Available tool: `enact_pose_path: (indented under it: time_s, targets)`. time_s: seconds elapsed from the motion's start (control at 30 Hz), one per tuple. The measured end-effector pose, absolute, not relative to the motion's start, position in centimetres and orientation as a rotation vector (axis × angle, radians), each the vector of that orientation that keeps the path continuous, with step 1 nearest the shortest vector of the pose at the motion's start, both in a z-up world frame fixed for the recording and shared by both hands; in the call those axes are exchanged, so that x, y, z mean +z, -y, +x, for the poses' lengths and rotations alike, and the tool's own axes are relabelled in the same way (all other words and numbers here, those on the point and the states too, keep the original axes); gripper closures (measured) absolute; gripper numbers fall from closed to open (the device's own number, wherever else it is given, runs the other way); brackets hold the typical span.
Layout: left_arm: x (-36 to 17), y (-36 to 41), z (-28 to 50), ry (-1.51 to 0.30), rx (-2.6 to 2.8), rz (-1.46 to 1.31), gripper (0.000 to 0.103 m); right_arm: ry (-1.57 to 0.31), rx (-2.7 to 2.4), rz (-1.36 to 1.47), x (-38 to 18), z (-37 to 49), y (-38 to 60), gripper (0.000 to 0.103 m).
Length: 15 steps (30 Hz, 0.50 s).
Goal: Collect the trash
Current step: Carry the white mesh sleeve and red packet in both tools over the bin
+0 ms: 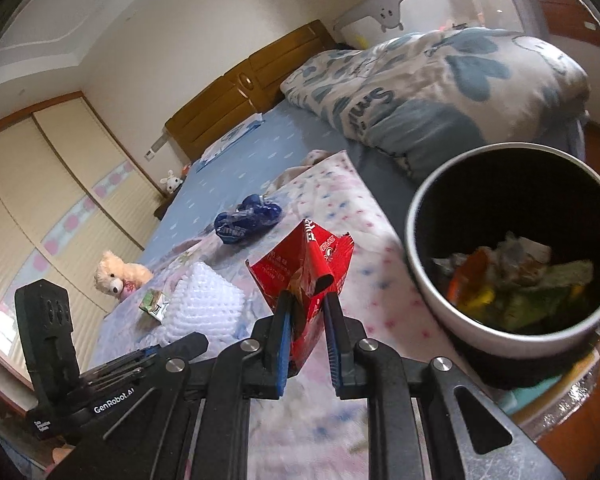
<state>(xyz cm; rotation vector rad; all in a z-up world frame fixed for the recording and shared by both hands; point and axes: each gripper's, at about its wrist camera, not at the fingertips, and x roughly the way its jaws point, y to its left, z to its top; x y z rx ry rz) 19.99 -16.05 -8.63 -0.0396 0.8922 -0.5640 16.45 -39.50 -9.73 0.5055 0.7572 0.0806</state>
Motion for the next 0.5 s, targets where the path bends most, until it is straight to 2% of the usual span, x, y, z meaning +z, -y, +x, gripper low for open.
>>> enact_pose_path:
  time_s: [0.5]
  targets:
    - [-8.2,21.3,17.6,-0.896,-0.678,0.040,0.083,-0.704,-0.022,0.518,-8.8,11.9,44.0,0.087]
